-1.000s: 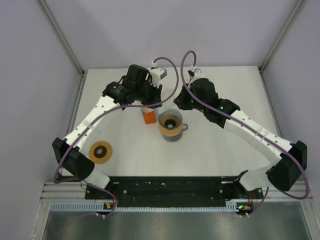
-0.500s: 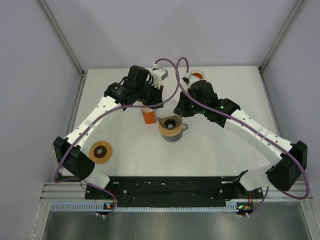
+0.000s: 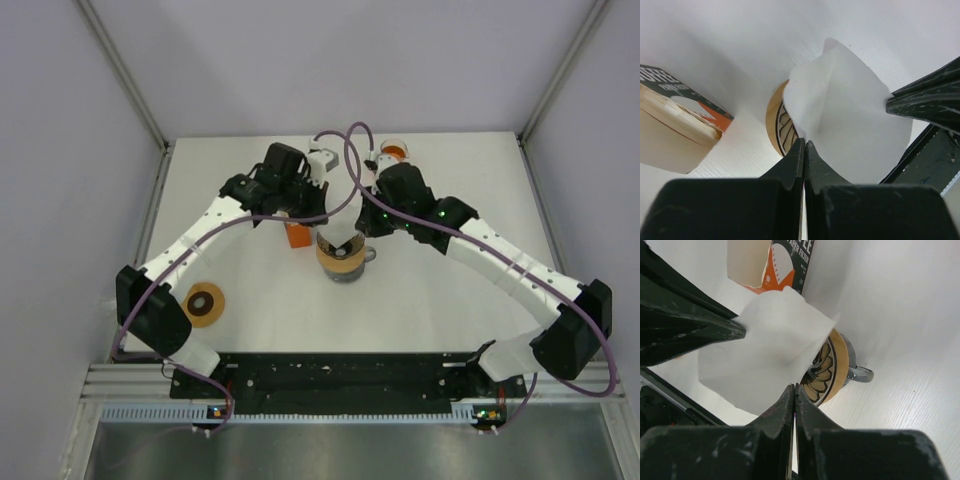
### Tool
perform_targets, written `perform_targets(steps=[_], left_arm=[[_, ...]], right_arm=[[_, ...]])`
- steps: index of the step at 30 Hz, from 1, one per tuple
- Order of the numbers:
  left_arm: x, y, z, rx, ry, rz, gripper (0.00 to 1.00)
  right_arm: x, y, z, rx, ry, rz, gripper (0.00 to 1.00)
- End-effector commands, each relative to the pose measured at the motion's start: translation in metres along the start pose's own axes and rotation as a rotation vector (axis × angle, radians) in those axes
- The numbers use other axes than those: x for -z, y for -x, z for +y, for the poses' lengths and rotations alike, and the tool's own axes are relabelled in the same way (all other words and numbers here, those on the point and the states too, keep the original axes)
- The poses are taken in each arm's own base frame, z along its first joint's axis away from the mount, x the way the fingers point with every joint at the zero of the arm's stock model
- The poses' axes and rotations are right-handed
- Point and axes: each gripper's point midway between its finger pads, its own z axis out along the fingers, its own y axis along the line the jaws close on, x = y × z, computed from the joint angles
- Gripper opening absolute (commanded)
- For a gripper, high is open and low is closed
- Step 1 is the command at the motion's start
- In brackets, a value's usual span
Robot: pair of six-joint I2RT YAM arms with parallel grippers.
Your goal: Place the coffee filter in the dripper
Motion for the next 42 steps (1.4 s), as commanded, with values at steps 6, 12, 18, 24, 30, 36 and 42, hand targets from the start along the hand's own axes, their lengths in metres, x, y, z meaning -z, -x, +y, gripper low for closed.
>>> perform_targets(steps=[6, 12, 18, 24, 30, 36, 42], left_arm=[[-0.016, -0.007, 0.000, -0.015, -0.030, -0.038, 0.00], [-0.015, -0.006, -0.003, -0.015, -0.045, -0.041, 0.00], [-0.016, -0.005, -0.004, -0.013, -0.055, -0.042, 0.00], [-0.015, -0.004, -0.003, -0.013, -0.046, -0.044, 0.00], [-0.014, -0.001, -0.002, -0.010, -0.031, -0.051, 0.00], [-0.007, 0.007, -0.003, -0.018, -0.036, -0.062, 0.16], [0.005, 0.017, 0.009, 0.047, -0.034, -0.088, 0.45]], right_arm=[[0.010, 0.038, 0.011, 0.056, 0.087, -0.165, 0.19], [0.033, 0.072, 0.014, 0.102, 0.068, -0.278, 0.41], [0.015, 0.064, 0.047, 0.079, 0.247, -0.219, 0.08], [-0.022, 0.040, 0.041, 0.018, 0.221, -0.099, 0.00], [-0.042, 0.020, 0.023, 0.023, 0.159, -0.028, 0.00], [-0.054, -0.006, 0.010, 0.057, 0.128, 0.060, 0.00], [-0.053, -0.015, 0.017, 0.134, 0.167, 0.115, 0.00]])
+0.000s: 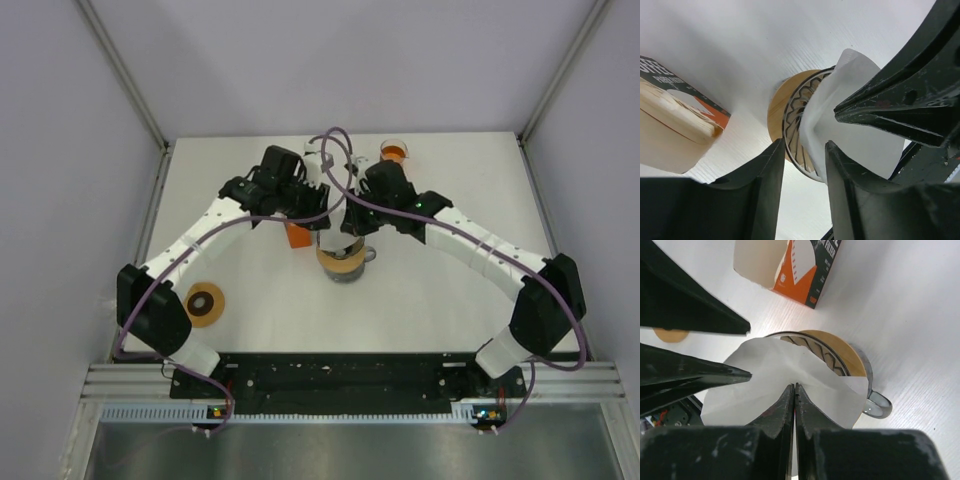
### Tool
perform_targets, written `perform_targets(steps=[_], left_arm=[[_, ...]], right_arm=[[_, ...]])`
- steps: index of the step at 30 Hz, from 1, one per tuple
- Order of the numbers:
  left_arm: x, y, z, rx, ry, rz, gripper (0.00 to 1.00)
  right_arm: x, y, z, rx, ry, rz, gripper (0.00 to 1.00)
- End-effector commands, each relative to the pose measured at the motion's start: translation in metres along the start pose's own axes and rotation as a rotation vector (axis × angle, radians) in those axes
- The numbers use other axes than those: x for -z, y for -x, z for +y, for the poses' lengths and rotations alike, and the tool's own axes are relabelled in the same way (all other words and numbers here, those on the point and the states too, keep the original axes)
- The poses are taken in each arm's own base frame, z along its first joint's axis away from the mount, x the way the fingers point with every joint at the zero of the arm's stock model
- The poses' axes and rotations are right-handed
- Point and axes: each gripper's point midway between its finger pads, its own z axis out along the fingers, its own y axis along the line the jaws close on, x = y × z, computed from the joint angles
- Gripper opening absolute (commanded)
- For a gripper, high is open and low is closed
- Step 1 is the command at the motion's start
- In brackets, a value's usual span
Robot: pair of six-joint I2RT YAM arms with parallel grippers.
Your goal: Place the coffee filter in the dripper
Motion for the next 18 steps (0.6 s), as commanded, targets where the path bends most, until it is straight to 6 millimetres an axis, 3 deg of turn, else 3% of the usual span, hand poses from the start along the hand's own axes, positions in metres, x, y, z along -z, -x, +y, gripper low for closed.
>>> perform_targets(steps=[1, 7, 12, 18], left_arm=[[0.024, 0.038, -0.003, 0.008, -0.055, -0.118, 0.49], [0.043, 0.048, 0.007, 0.133, -0.155, -0.160, 0.59], [0.046, 0.032, 0.027, 0.320, -0.169, -0.150, 0.58], [0.045, 0.017, 0.017, 0.442, -0.228, -0.147, 0.59]], right_arm=[[-0.003, -0.007, 0.008, 0.089, 0.028, 0.061, 0.00], [-0.014, -0.015, 0.006, 0.171, -0.042, 0.136, 0.00], [-0.023, -0.017, 0.006, 0.231, -0.114, 0.172, 0.00], [-0.033, -0.025, -0.006, 0.275, -0.244, 0.242, 0.00]])
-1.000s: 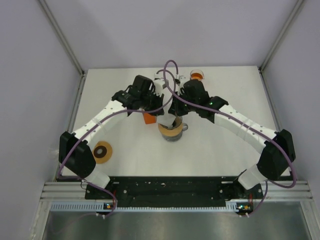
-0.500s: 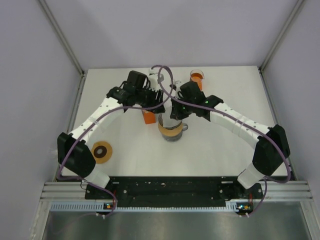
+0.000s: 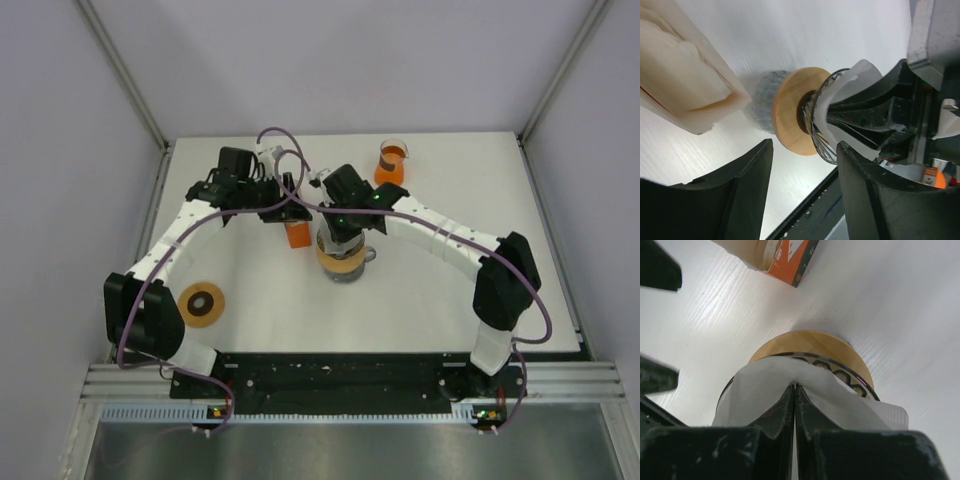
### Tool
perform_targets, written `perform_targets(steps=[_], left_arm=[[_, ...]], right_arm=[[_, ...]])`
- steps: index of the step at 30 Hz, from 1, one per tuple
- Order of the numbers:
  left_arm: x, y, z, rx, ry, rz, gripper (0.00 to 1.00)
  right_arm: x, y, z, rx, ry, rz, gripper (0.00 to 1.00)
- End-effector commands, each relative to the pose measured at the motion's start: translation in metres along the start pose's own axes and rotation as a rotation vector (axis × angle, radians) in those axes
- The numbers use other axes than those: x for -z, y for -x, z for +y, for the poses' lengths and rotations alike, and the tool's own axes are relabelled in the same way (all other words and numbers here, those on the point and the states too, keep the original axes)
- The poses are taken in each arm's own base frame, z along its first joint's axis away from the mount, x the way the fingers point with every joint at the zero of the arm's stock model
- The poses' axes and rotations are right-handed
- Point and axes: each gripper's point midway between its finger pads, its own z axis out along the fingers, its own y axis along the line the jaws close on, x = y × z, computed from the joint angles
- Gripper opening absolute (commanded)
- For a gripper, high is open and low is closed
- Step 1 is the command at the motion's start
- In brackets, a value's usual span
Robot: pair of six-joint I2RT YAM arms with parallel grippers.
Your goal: Place the coffee filter in the dripper
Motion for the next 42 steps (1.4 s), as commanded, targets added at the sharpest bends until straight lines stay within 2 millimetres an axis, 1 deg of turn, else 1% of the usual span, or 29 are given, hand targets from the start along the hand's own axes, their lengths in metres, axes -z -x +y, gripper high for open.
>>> perform_targets(steps=[1, 3, 7, 10, 15, 19, 21, 23, 27, 30, 35, 42], left_arm=[[0.010, 0.003, -0.033, 0.050, -0.123, -0.042, 0.59], [0.007, -0.001, -0.032, 0.060, -0.124, -0.033, 0.60], [-0.006, -0.011, -0.031, 0.062, -0.125, -0.003, 0.60], [-0.015, -0.015, -0.025, 0.066, -0.104, 0.008, 0.60], [-0.025, -0.018, -0.014, 0.076, -0.072, 0.019, 0.59], [-0.032, -0.021, -0.021, 0.061, -0.085, 0.038, 0.59], [-0.034, -0.023, -0.023, 0.057, -0.091, 0.046, 0.59], [-0.036, -0.025, -0.021, 0.054, -0.088, 0.052, 0.59], [-0.039, -0.029, -0.018, 0.051, -0.081, 0.062, 0.58], [-0.040, -0.031, -0.021, 0.029, -0.088, 0.067, 0.57], [-0.045, -0.033, -0.024, -0.003, -0.096, 0.080, 0.58], [-0.041, -0.030, -0.031, -0.014, -0.115, 0.074, 0.59]], right_arm=[[-0.002, -0.001, -0.011, 0.041, -0.119, 0.047, 0.00], [-0.005, -0.002, -0.012, 0.034, -0.123, 0.052, 0.00], [-0.015, -0.006, -0.009, 0.038, -0.118, 0.070, 0.00], [-0.024, -0.010, -0.008, 0.035, -0.106, 0.076, 0.00], [-0.029, -0.010, 0.000, 0.023, -0.063, 0.050, 0.00], [-0.036, -0.009, 0.004, 0.030, -0.063, 0.044, 0.00], [-0.041, -0.013, 0.001, 0.022, -0.079, 0.053, 0.00], [-0.045, -0.017, -0.003, 0.017, -0.097, 0.062, 0.00], [-0.050, -0.022, -0.001, 0.006, -0.088, 0.073, 0.00], [-0.050, -0.022, 0.001, -0.006, -0.081, 0.072, 0.00], [-0.041, -0.010, 0.014, -0.010, -0.013, 0.036, 0.00], [-0.028, 0.006, 0.018, -0.038, -0.003, -0.014, 0.00]])
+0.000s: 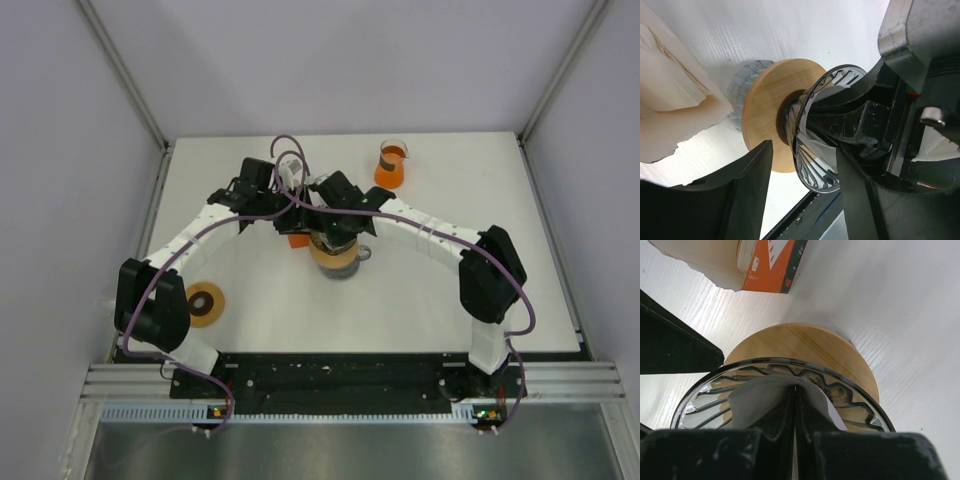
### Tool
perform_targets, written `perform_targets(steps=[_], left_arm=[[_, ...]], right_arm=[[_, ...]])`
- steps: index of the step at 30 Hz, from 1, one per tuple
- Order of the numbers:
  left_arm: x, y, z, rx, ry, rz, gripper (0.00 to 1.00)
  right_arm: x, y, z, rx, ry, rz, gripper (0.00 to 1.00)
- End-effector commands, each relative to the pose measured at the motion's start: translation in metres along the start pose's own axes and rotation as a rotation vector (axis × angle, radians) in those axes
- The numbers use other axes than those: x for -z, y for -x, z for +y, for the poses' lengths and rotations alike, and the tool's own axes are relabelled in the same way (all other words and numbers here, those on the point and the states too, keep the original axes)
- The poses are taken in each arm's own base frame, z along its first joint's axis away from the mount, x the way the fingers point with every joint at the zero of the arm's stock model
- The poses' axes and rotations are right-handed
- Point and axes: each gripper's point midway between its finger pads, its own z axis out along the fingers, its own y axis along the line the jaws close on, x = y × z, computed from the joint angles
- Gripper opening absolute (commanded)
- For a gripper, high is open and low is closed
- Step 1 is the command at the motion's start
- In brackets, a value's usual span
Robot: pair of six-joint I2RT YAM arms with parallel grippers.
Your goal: Place the coffee filter in the dripper
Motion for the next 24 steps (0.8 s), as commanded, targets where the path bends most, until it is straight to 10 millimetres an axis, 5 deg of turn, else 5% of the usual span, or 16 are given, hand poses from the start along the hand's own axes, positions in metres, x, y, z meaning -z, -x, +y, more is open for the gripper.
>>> perform_targets(steps=[1, 6, 15, 24], left_arm=[[0.000, 0.005, -0.030, -0.112, -0.105, -0.013, 0.59], [-0.005, 0.003, -0.028, -0.114, -0.094, -0.004, 0.47], [-0.002, 0.006, -0.021, -0.142, -0.032, -0.008, 0.10], [0.005, 0.014, -0.026, -0.185, -0.012, -0.030, 0.00]], right_arm=[[0.012, 0.018, 0.023, 0.008, 0.066, -0.069, 0.00], [0.019, 0.030, 0.025, -0.015, 0.072, -0.108, 0.00], [0.037, 0.045, 0.017, -0.009, 0.032, -0.178, 0.00], [0.074, 0.074, 0.018, 0.017, 0.051, -0.321, 0.00]])
